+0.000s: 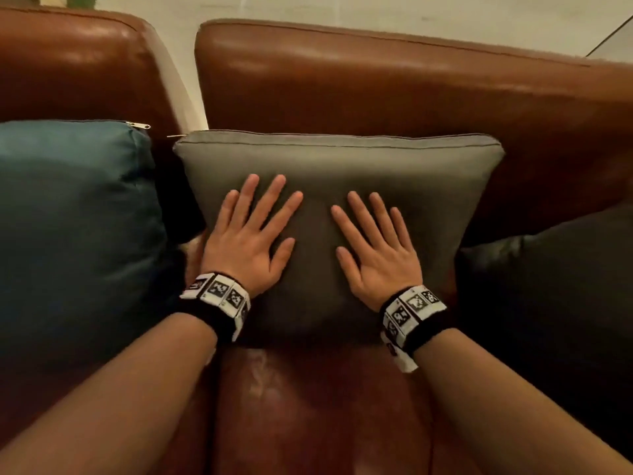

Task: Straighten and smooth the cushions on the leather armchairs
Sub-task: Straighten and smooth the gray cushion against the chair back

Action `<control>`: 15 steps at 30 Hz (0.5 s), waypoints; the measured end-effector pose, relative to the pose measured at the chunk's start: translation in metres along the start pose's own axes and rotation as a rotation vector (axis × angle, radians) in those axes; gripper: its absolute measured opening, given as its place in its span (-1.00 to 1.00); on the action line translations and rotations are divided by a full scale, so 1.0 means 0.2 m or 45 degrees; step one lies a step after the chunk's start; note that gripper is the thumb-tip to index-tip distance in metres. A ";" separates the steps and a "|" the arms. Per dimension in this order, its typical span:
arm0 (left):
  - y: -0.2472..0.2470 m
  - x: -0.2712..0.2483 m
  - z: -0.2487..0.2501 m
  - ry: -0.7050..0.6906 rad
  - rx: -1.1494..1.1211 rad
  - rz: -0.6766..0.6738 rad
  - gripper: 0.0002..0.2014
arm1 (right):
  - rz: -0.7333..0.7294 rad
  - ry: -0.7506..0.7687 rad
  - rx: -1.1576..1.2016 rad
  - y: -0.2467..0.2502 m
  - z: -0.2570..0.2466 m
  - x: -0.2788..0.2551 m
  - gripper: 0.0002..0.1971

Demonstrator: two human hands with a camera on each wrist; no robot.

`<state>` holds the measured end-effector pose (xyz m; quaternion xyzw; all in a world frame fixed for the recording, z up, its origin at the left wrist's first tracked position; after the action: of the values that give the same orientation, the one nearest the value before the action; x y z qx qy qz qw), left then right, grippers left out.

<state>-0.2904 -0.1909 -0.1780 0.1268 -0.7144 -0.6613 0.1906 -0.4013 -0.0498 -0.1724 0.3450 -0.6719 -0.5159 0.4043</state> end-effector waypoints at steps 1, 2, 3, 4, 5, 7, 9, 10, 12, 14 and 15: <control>-0.01 -0.01 -0.06 -0.012 0.061 -0.022 -0.33 | 0.026 -0.121 0.009 0.00 0.12 -0.03 -0.41; -0.02 -0.02 -0.12 -0.006 0.100 -0.049 -0.32 | 0.061 -0.283 0.034 0.00 0.25 -0.08 -0.38; -0.01 -0.03 -0.17 0.033 0.115 -0.081 -0.31 | 0.113 -0.484 0.096 -0.01 0.36 -0.15 -0.37; 0.01 -0.04 -0.21 0.091 0.111 -0.111 -0.30 | 0.188 -0.703 0.196 -0.01 0.46 -0.24 -0.35; 0.04 -0.04 -0.22 0.138 0.102 -0.125 -0.30 | 0.273 -0.898 0.297 -0.01 0.51 -0.31 -0.34; 0.13 -0.01 -0.16 0.118 0.075 -0.089 -0.29 | 0.374 -1.040 0.420 -0.01 0.45 -0.36 -0.32; 0.21 0.07 -0.02 -0.036 0.046 -0.018 -0.30 | 0.386 -0.837 0.435 0.02 0.25 -0.27 -0.32; 0.23 0.13 0.04 -0.122 0.056 -0.002 -0.31 | 0.374 -0.705 0.423 0.03 0.14 -0.21 -0.33; 0.22 0.22 0.10 -0.216 0.108 -0.016 -0.33 | 0.379 -0.612 0.398 0.01 0.03 -0.15 -0.35; 0.19 0.29 0.04 -0.178 0.121 -0.057 -0.34 | 0.405 -0.730 0.377 -0.08 0.11 -0.23 -0.35; 0.17 0.31 0.00 -0.145 0.119 -0.064 -0.34 | 0.422 -0.826 0.377 -0.14 0.17 -0.32 -0.35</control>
<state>-0.3428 -0.2148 -0.1383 0.1154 -0.7507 -0.6380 0.1269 -0.4027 0.0140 -0.2170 0.1054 -0.8786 -0.4233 0.1945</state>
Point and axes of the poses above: each hand's wrist, its own x-axis towards the middle knuckle, its own y-axis out of the back of the hand, z = x × y, the point moved 8 cm from there along x, towards the middle knuckle, and after that the axes turned 6 degrees about x, right-handed, at the moved point
